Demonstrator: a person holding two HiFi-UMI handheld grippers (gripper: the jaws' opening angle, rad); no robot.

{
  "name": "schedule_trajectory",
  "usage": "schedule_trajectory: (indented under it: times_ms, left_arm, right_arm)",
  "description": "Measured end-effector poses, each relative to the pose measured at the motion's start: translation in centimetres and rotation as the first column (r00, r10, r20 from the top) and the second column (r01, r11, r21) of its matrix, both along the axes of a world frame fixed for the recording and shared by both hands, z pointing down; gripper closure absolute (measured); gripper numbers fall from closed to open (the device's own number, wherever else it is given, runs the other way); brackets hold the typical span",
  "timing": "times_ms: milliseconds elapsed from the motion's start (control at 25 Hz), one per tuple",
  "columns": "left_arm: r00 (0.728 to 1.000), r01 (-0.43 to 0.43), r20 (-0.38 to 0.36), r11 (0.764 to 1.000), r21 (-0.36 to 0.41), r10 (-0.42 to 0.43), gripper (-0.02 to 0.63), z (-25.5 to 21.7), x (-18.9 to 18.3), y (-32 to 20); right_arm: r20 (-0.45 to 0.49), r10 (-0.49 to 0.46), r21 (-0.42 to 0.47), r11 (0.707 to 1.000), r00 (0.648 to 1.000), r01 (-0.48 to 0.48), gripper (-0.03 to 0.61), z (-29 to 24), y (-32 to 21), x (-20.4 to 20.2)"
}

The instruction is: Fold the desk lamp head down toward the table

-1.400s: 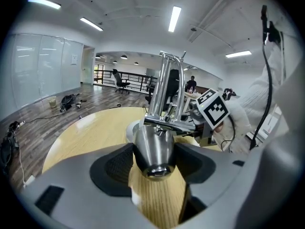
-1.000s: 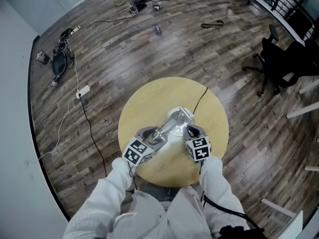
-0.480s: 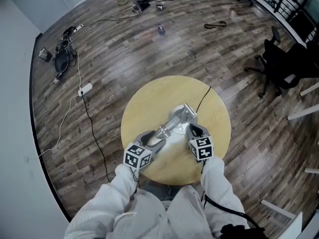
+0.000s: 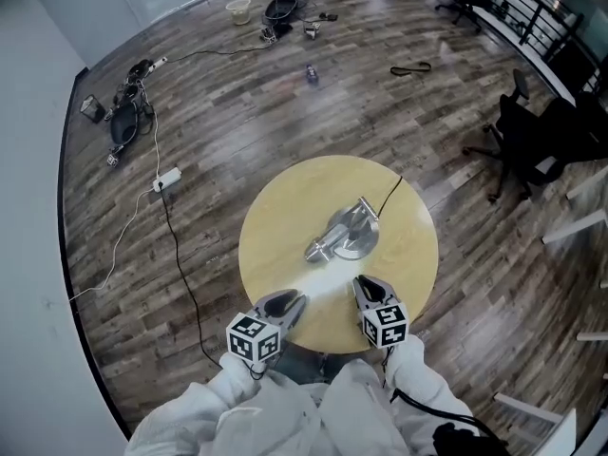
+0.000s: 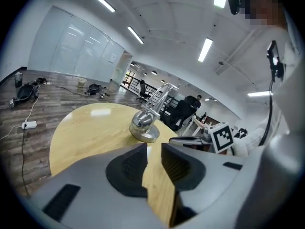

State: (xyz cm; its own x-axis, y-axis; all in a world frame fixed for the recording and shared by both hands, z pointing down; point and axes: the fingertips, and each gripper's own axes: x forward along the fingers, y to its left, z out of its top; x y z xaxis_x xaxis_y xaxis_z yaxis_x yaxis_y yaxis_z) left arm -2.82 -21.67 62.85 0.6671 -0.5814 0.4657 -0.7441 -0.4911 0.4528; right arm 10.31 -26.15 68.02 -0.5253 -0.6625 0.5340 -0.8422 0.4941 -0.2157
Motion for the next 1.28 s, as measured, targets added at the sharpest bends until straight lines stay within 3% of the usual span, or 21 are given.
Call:
schedule_trajectory:
  times_ms: [120, 240, 400, 520, 720, 920, 1080, 1280]
  left_arm:
    - [0.998, -0.055, 0.023, 0.998, 0.004, 0.055, 0.605, -0.9, 1.3, 3.0]
    - [0.98, -0.183, 0.068, 0.983, -0.028, 0.185, 0.612, -0.2, 3.3, 6.5]
    - [0.944, -0.325, 0.054, 0.946, -0.017, 0.325, 0.612, -0.5, 5.3, 8.5]
    - [0.943, -0.333, 0.026, 0.943, -0.003, 0.333, 0.612, -1.1, 5.3, 8.7]
    - [0.939, -0.343, 0.042, 0.939, 0.035, 0.341, 0.612, -1.1, 5.2, 10.0]
    - [0.932, -0.363, 0.017, 0.932, 0.024, 0.362, 0.612, -1.0, 6.1, 11.7]
    - [0.926, -0.376, 0.041, 0.926, 0.037, 0.374, 0.612, -0.9, 6.6, 12.8]
    - [0.944, -0.328, 0.048, 0.942, 0.062, 0.326, 0.612, -1.4, 6.9, 14.3]
  right_arm:
    - [0.06, -0.03, -0.004, 1.0, 0.998, 0.03, 0.537, -1.8, 4.5, -2.4]
    - [0.092, -0.071, 0.003, 0.997, 0.993, 0.071, 0.543, -3.3, 8.1, -4.5]
    - [0.088, -0.063, 0.021, 0.998, 0.994, 0.061, 0.562, -4.0, 9.9, -5.9]
    - [0.088, -0.024, 0.032, 0.999, 0.996, 0.021, 0.563, -4.4, 10.5, -6.0]
    - [0.061, 0.019, 0.066, 0.998, 0.998, -0.023, 0.563, -5.3, 12.4, -5.2]
    - [0.039, 0.05, 0.072, 0.996, 0.998, -0.053, 0.563, -5.3, 14.8, -4.5]
    - [0.023, 0.047, 0.071, 0.996, 0.999, -0.048, 0.563, -5.4, 16.5, -4.5]
    - [-0.006, 0.005, 0.095, 0.995, 1.0, -0.005, 0.563, -5.7, 19.4, -4.3]
